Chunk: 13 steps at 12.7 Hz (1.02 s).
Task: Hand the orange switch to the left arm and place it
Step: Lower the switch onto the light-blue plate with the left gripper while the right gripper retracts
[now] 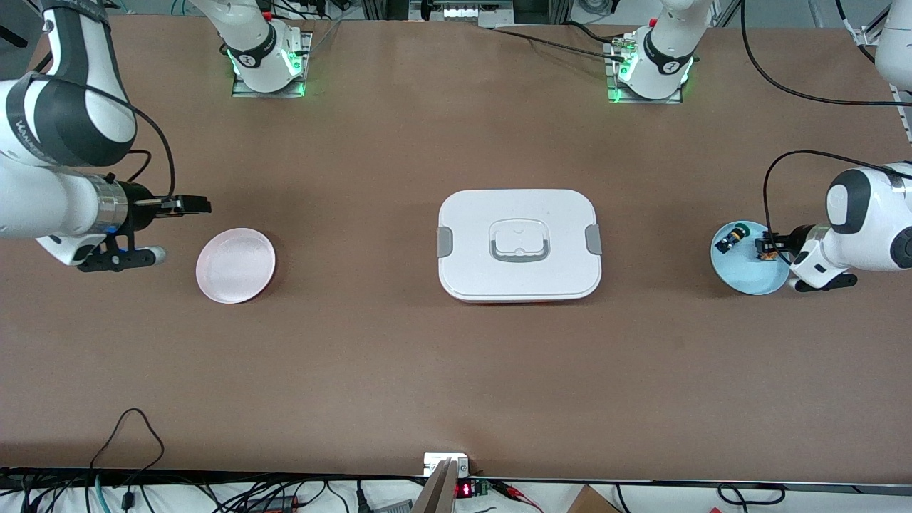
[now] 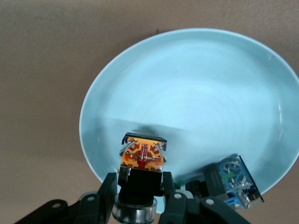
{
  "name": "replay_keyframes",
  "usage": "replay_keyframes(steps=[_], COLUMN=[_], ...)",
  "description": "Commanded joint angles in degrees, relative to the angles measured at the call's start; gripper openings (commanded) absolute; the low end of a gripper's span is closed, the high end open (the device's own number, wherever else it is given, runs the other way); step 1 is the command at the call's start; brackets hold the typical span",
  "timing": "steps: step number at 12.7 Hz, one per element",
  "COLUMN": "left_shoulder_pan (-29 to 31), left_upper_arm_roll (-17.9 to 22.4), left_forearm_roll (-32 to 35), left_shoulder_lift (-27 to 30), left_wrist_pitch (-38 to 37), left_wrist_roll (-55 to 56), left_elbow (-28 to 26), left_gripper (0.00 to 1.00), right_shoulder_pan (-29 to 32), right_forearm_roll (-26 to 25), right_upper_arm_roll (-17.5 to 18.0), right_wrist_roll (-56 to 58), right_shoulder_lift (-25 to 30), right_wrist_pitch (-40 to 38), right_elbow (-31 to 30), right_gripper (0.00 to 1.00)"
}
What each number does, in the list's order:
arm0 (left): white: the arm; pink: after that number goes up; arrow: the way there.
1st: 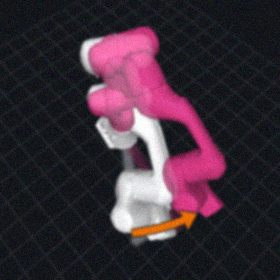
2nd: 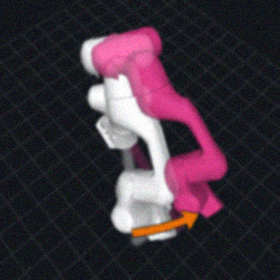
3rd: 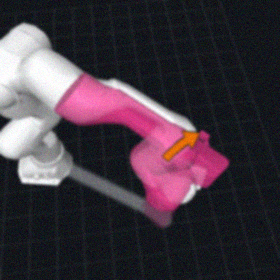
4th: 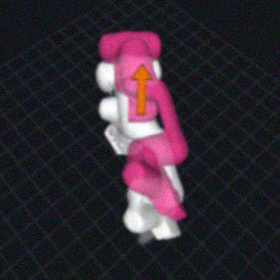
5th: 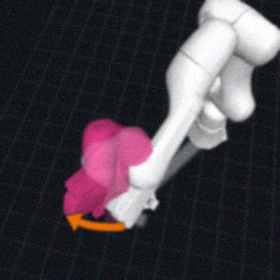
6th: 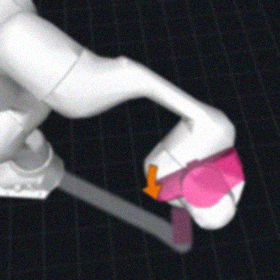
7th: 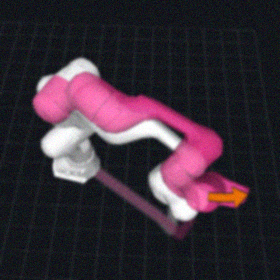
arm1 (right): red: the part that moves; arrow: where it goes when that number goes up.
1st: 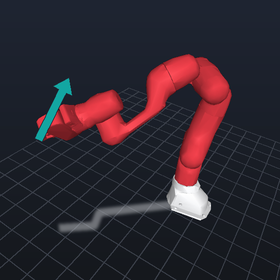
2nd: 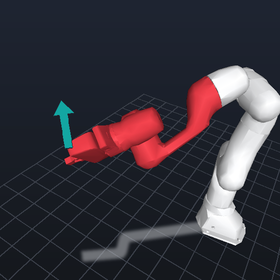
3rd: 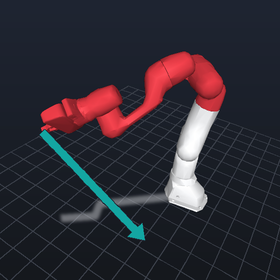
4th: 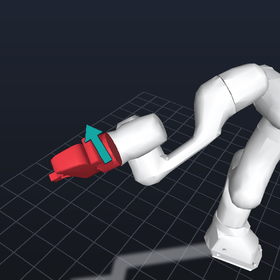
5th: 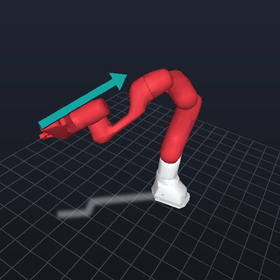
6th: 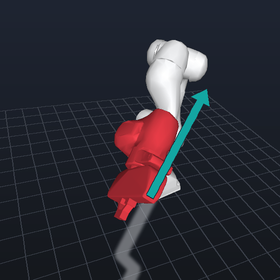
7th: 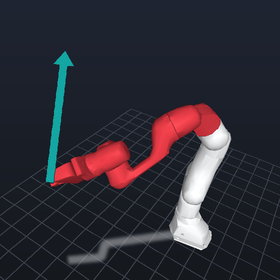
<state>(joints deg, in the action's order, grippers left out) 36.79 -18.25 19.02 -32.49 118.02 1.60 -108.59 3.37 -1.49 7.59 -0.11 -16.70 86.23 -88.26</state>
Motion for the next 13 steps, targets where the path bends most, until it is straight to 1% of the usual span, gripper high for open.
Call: replay_keyframes(steps=[1, 2, 3, 4, 6, 8, 9, 10, 11, 12, 13], left_shoulder_pan=[0.74, 0.74, 0.74, 0.74, 0.74, 0.74, 0.74, 0.83, 0.83, 0.83, 0.83], left_upper_arm_roll=[-0.82, -0.82, -0.82, -0.82, -0.82, -0.91, -0.82, -0.82, -0.82, -0.82, -0.82], left_forearm_roll=[1.37, 1.37, 1.29, 1.29, 1.29, 1.11, 1.11, 1.20, 1.20, 1.11, 1.02], left_shoulder_lift=[-1.52, -1.61, -1.61, -1.61, -1.70, -1.70, -2.22, -2.74, -3.01, -2.93, -2.84], left_wrist_pitch=[0.63, 0.72, 1.15, 2.37, 4.14, 4.84, 5.72, 6.42, 6.69, 6.69, 6.69], left_wrist_roll=[-0.19, -0.20, -0.11, -0.19, -0.28, -1.07, -1.42, -2.03, -2.91, -3.88, -3.89], left_elbow=[1.19, 1.28, 1.45, 1.46, 1.46, 1.63, 1.63, 1.63, 1.63, 1.63, 1.81], left_gripper=[0.03, 0.05, 0.06, 0.06, 0.06, 0.06, 0.07, 0.15, 0.32, 0.64, 0.93], right_shoulder_pan=[-0.03, 0.84, 1.37, 1.38, 1.11, -1.25, -1.61, -1.53, -1.61, -1.70, -1.70], right_forearm_roll=[-5.36, -5.37, -5.28, -4.76, -4.31, -1.95, -1.68, -1.76, -1.85, -1.76, -1.76], right_upper_arm_roll=[0.06, -0.55, -2.12, -3.27, -3.72, -8.09, -9.86, -9.87, -9.70, -9.61, -9.61], right_wrist_roll=[-0.51, -0.33, -0.76, -0.85, -2.08, -2.08, -0.95, -0.33, -0.06, -0.24, -0.93], right_shoulder_lift=[1.32, 1.24, 1.15, 1.23, 2.98, 3.69, 3.87, 4.31, 4.83, 6.93, 10.17], right_wrist_pitch=[-0.89, -0.28, 0.42, 1.65, 2.09, 1.75, 1.49, 1.22, 1.05, 1.39, 2.87], right_elbow=[6.05, 9.04, 10.37, 10.73, 10.30, 10.30, 9.95, 9.86, 9.60, 6.90, 2.08], right_gripper=[1.00, 1.00, 1.00, 1.00, 1.00, 1.00, 1.00, 1.00, 1.00, 1.00, 1.00])
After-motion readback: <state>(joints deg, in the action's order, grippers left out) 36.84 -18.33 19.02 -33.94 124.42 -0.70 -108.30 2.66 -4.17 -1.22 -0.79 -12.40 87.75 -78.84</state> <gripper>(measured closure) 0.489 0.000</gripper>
